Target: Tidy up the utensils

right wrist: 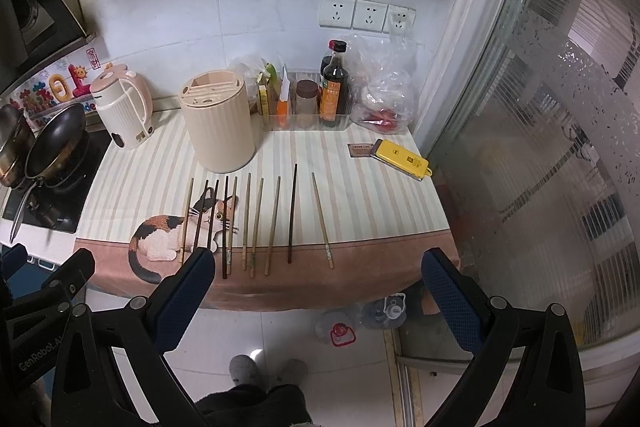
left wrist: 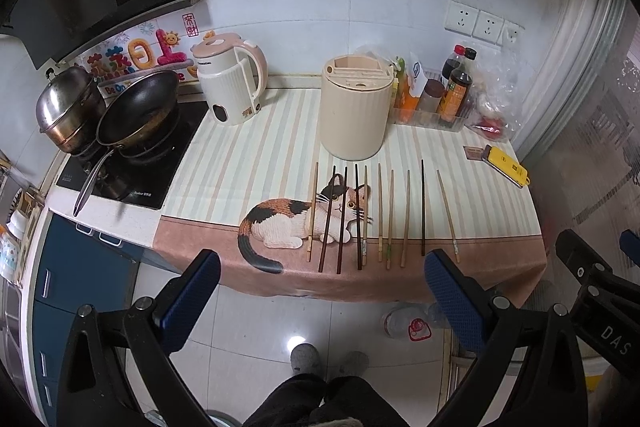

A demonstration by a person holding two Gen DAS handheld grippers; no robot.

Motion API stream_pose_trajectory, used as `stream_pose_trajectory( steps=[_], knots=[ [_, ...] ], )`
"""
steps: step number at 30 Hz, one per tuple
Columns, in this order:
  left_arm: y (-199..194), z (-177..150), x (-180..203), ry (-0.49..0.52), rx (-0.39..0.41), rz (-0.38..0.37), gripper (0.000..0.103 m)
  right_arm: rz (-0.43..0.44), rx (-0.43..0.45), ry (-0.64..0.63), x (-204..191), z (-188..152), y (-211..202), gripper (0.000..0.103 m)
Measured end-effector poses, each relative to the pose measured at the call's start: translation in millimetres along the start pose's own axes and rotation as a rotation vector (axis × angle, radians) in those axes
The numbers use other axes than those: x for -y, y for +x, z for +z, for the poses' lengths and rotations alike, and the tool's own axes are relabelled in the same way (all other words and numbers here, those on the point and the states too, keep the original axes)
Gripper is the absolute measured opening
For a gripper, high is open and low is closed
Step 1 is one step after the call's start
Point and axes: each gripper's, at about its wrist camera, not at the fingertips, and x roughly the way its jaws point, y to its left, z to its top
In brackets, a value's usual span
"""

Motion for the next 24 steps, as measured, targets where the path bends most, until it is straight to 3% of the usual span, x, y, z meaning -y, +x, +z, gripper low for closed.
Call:
stream_pose_trajectory(
  steps=[24],
  knots=[
    [-9.2,0.3,-1.6,-0.009,0.023,0.006,0.103,0.008,0.023,0.005,3.1,-4.6,-8.3,0.103]
  ],
)
